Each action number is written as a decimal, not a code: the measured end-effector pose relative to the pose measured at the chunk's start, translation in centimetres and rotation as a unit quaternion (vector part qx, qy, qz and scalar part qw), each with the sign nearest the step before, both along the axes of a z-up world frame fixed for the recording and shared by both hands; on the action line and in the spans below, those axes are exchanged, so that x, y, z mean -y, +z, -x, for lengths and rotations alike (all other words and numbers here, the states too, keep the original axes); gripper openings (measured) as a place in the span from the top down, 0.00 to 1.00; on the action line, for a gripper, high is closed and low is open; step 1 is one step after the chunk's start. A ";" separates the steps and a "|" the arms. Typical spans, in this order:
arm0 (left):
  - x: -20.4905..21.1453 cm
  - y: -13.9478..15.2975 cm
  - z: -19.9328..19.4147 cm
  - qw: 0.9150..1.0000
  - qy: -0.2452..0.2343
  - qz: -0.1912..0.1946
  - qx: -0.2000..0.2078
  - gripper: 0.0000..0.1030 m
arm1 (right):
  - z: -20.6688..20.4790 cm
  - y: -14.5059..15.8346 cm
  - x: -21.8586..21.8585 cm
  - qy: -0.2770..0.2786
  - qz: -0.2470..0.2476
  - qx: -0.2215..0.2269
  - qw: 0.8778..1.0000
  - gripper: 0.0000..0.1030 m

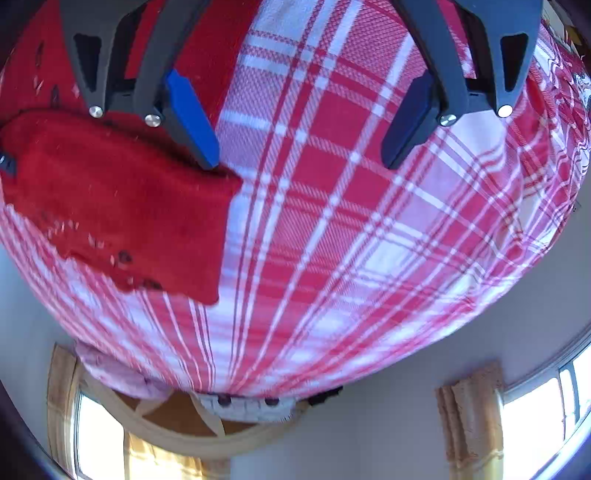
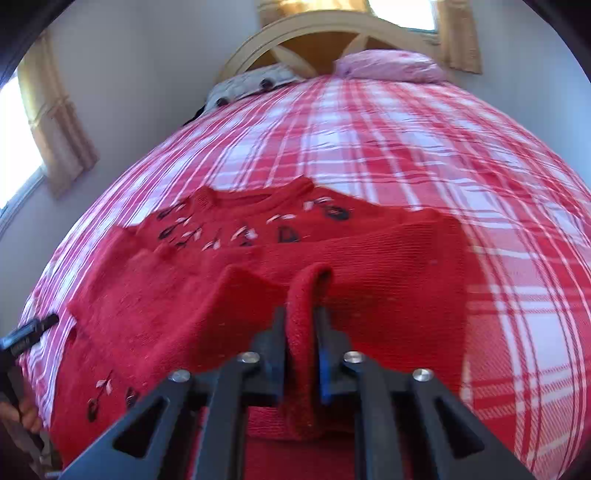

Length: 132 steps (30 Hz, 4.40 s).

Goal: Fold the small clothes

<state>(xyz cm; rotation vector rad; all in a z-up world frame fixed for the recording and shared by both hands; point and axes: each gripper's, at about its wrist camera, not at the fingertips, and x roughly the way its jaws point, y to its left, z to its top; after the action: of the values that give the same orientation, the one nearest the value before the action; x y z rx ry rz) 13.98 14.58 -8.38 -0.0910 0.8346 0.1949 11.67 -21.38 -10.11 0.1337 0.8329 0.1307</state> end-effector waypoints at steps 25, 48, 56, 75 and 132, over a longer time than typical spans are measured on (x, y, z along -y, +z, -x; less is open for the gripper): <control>4.6 1.2 -4.9 0.998 -0.011 -0.053 0.017 0.11 | 3.7 4.6 7.2 -0.123 0.021 0.113 0.986 0.55; 4.2 -1.1 -8.3 0.999 0.000 -0.009 -0.034 0.02 | 0.6 1.8 5.2 -0.095 0.024 0.080 0.992 0.63; 4.9 1.9 -3.2 0.997 -0.051 -0.040 0.036 0.01 | 5.4 0.8 1.8 -0.027 0.064 0.055 0.996 0.63; 0.4 1.9 1.6 0.994 -0.096 -0.034 0.046 0.02 | 17.1 3.2 6.6 -0.080 0.027 0.074 0.994 0.61; 1.8 -6.3 17.2 0.926 -0.344 0.090 -0.129 0.12 | 30.0 -7.5 4.0 0.008 -0.158 -0.107 0.982 0.61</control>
<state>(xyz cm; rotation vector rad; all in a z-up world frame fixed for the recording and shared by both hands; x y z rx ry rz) -3.21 12.78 -14.68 0.0619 1.0983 -0.5449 -18.34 -25.42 -17.65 0.4456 1.0249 0.2674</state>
